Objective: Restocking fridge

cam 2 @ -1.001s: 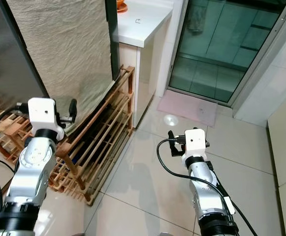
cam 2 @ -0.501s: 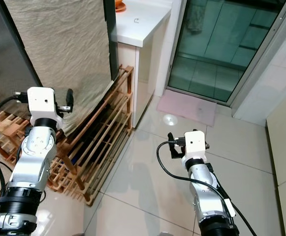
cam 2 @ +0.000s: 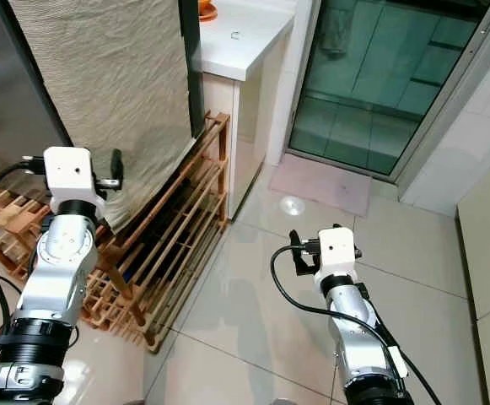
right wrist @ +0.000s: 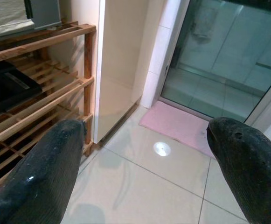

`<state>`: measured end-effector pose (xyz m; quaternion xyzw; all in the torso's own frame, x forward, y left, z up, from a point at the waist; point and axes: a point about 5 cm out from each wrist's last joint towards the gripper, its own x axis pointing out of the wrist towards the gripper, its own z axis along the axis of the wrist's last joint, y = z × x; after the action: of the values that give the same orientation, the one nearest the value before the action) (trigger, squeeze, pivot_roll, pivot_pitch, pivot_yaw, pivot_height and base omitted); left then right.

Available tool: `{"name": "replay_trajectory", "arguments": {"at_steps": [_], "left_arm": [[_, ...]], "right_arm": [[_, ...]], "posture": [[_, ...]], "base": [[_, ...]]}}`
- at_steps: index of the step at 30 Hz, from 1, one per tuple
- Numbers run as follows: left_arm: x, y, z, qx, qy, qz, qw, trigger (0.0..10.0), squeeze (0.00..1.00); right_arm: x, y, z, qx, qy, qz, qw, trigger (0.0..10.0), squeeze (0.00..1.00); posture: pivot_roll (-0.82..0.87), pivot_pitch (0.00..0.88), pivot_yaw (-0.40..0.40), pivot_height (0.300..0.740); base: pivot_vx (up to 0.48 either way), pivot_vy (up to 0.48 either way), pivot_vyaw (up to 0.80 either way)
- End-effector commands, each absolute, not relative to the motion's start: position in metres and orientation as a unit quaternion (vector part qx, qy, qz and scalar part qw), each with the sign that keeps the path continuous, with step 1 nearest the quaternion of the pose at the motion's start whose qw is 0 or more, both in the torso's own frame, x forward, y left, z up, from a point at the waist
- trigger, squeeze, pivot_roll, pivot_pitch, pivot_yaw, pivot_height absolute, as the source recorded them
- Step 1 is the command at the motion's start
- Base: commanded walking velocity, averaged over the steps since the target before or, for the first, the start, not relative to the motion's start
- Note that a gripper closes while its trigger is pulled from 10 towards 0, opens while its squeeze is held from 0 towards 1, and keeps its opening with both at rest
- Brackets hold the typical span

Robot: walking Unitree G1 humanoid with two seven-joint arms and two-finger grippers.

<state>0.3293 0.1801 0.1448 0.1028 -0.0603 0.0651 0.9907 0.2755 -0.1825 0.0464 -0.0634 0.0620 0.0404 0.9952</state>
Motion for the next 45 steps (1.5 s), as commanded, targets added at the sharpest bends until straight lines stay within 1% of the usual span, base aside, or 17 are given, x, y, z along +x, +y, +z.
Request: {"name": "replay_trajectory", "arguments": {"at_steps": [1, 4, 10, 13, 16, 19, 23, 27, 28, 29, 31, 35, 40, 43, 44, 45], "left_arm": [[0.337, 0.169, 0.142, 0.104, -0.051, 0.028, 0.993, 10.0, 0.00], [0.344, 0.165, 0.141, 0.110, -0.049, 0.022, 0.992, 10.0, 0.00], [0.348, 0.164, 0.142, 0.111, -0.050, 0.022, 0.992, 10.0, 0.00], [0.350, 0.167, 0.141, 0.112, -0.048, 0.040, 0.992, 10.0, 0.00], [0.353, 0.180, 0.134, 0.136, -0.025, 0.091, 0.986, 10.0, 0.00], [0.353, 0.185, 0.129, 0.141, -0.009, 0.104, 0.984, 10.0, 0.00], [0.354, 0.183, 0.128, 0.138, -0.007, 0.097, 0.986, 10.0, 0.00], [0.357, 0.174, 0.124, 0.116, 0.004, 0.078, 0.990, 10.0, 0.00], [0.358, 0.167, 0.122, 0.086, 0.011, 0.051, 0.995, 10.0, 0.00], [0.358, 0.167, 0.122, 0.086, 0.011, 0.051, 0.995, 10.0, 0.00], [0.359, 0.154, 0.124, 0.049, 0.010, 0.007, 0.999, 10.0, 0.00], [0.357, 0.131, 0.133, -0.024, -0.004, -0.087, 0.996, 10.0, 0.00], [0.352, 0.112, 0.140, -0.051, -0.005, -0.178, 0.983, 10.0, 0.00], [0.345, 0.097, 0.147, -0.056, -0.013, -0.249, 0.967, 10.0, 0.00], [0.345, 0.097, 0.147, -0.056, -0.013, -0.249, 0.967, 10.0, 0.00], [0.343, 0.093, 0.149, -0.058, -0.014, -0.267, 0.962, 10.0, 0.00]], "right_arm": [[0.277, -0.187, 0.049, -0.070, 0.062, 0.038, 0.995, 10.0, 0.00], [0.277, -0.188, 0.050, -0.071, 0.062, 0.037, 0.995, 10.0, 0.00], [0.275, -0.190, 0.049, -0.072, 0.062, 0.033, 0.995, 10.0, 0.00], [0.274, -0.191, 0.049, -0.072, 0.062, 0.032, 0.995, 10.0, 0.00], [0.273, -0.189, 0.048, -0.072, 0.064, 0.033, 0.995, 10.0, 0.00], [0.273, -0.189, 0.048, -0.071, 0.065, 0.033, 0.995, 10.0, 0.00], [0.273, -0.189, 0.048, -0.071, 0.065, 0.034, 0.995, 10.0, 0.00], [0.273, -0.190, 0.048, -0.071, 0.065, 0.033, 0.995, 10.0, 0.00], [0.274, -0.189, 0.049, -0.071, 0.065, 0.033, 0.995, 10.0, 0.00], [0.274, -0.189, 0.049, -0.071, 0.065, 0.033, 0.995, 10.0, 0.00], [0.274, -0.189, 0.049, -0.070, 0.065, 0.033, 0.995, 10.0, 0.00], [0.273, -0.189, 0.048, -0.069, 0.066, 0.034, 0.995, 10.0, 0.00], [0.269, -0.190, 0.046, -0.067, 0.074, 0.039, 0.994, 10.0, 0.00], [0.262, -0.192, 0.038, -0.065, 0.092, 0.047, 0.993, 10.0, 0.00], [0.262, -0.192, 0.038, -0.065, 0.092, 0.047, 0.993, 10.0, 0.00], [0.261, -0.192, 0.037, -0.065, 0.096, 0.048, 0.992, 10.0, 0.00]], "posture": [[-0.07, 0.024, -0.029, 0.731], [-0.08, 0.028, -0.026, 0.731], [-0.09, 0.028, -0.025, 0.731], [-0.09, 0.028, -0.025, 0.731], [-0.09, 0.030, -0.023, 0.731], [-0.09, 0.030, -0.023, 0.731], [-0.09, 0.029, -0.024, 0.731], [-0.09, 0.027, -0.024, 0.731], [-0.09, 0.026, -0.024, 0.731], [-0.09, 0.026, -0.024, 0.731], [-0.09, 0.025, -0.023, 0.731], [-0.09, 0.021, -0.021, 0.731], [-0.09, 0.015, -0.021, 0.731], [-0.09, 0.013, -0.020, 0.731], [-0.09, 0.013, -0.020, 0.731], [-0.09, 0.013, -0.020, 0.731]], "base": [[0.000, 0.000, 0.00], [0.000, 0.000, 0.00], [0.000, 0.000, 0.00], [0.000, 0.000, 0.00], [0.000, 0.000, 0.00], [0.000, 0.000, 0.00], [0.000, 0.000, 0.00], [0.000, 0.000, 0.00], [0.000, 0.000, 0.00], [0.000, 0.000, 0.00], [0.000, 0.000, 0.00], [0.000, 0.000, 0.00], [0.000, 0.000, 0.00], [0.000, 0.000, 0.00], [0.000, 0.000, 0.00], [0.000, 0.000, 0.00]]}}
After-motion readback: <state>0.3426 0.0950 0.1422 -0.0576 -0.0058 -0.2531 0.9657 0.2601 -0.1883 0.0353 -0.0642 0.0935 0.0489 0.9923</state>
